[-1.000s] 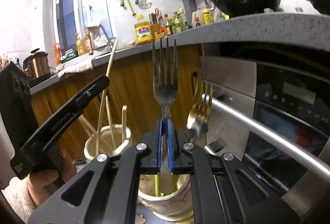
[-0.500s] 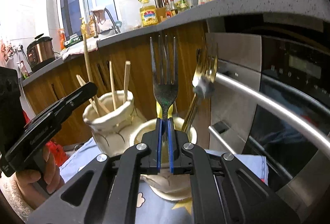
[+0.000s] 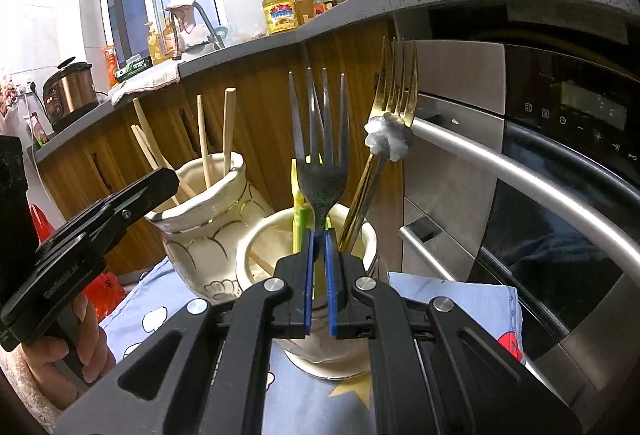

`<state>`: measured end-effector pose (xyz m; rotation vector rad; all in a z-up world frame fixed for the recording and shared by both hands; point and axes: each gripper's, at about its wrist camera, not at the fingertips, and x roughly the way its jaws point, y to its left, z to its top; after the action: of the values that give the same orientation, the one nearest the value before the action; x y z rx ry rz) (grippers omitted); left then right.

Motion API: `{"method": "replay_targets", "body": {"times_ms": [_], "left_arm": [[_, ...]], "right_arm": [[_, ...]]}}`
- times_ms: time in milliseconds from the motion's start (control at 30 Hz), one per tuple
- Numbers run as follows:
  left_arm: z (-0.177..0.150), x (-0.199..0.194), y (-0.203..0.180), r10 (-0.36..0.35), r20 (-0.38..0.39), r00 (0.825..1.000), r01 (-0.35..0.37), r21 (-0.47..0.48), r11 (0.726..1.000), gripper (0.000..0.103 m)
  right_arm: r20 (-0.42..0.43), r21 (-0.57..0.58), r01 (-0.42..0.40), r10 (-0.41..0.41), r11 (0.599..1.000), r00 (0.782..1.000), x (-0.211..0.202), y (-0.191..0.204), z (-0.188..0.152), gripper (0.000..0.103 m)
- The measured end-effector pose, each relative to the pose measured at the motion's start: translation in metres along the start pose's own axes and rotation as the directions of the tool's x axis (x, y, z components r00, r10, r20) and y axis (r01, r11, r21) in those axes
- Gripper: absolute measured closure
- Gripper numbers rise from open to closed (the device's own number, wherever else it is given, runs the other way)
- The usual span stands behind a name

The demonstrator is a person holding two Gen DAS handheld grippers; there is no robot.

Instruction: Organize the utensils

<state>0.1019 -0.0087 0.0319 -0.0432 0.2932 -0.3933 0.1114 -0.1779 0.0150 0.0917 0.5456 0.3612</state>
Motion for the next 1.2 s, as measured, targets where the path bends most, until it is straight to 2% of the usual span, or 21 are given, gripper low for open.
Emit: {"method": "replay_targets", "body": {"times_ms": [100,167,367,433,500,633,700,933,1000,1067,1200], "left_arm": [[0.000,-0.003,0.000,0.002,0.009,1.000,-0.002,0.000,1.000,0.068],[0.001,-0.005,-0.001,0.005,0.012,1.000,-0.005,-0.001,1.000,0.065],[0.003,-0.014,-0.001,0.014,0.019,1.000,-0.014,-0.006,1.000,0.058],[0.004,-0.017,-0.001,0.019,0.020,1.000,-0.019,-0.010,1.000,0.054],[0.005,-0.022,0.000,0.021,0.022,1.000,-0.020,-0.013,1.000,0.052],[0.004,-0.034,0.001,0.028,0.022,0.999,-0.028,-0.008,1.000,0.040],[0.002,-0.040,0.003,0.034,0.014,0.999,-0.034,-0.010,0.999,0.033],[-0.015,-0.056,0.009,0.083,-0.049,0.995,-0.084,-0.025,0.996,0.017],[-0.022,-0.060,0.009,0.100,-0.066,0.993,-0.101,-0.015,0.995,0.012],[-0.028,-0.064,0.006,0.123,-0.071,0.990,-0.123,0.005,0.992,0.010],[-0.042,-0.070,0.002,0.154,-0.074,0.985,-0.151,0.042,0.988,0.008]], "right_arm": [[0.005,0.007,0.005,-0.005,1.000,1.000,-0.001,0.000,0.000,0.091],[0.009,0.010,0.009,-0.009,1.000,1.000,-0.002,0.000,0.001,0.087],[0.014,0.016,0.011,-0.011,1.000,1.000,-0.007,-0.001,0.001,0.082],[0.020,0.022,0.008,-0.008,1.000,1.000,-0.012,0.000,0.001,0.076],[0.028,0.022,0.024,-0.024,0.999,0.999,-0.018,0.001,0.001,0.062],[0.028,0.028,0.024,-0.024,0.999,0.999,-0.032,-0.001,-0.005,0.055],[0.019,0.028,0.027,-0.028,0.999,0.999,-0.039,-0.001,-0.011,0.044],[-0.026,-0.021,0.074,-0.075,0.997,0.997,-0.051,0.005,-0.036,0.021],[-0.025,-0.039,0.087,-0.088,0.995,0.996,-0.054,0.009,-0.043,0.011],[-0.016,-0.044,0.095,-0.095,0.995,0.995,-0.057,0.012,-0.049,0.005],[0.012,-0.055,0.133,-0.133,0.990,0.991,-0.063,0.018,-0.061,0.005]]}}
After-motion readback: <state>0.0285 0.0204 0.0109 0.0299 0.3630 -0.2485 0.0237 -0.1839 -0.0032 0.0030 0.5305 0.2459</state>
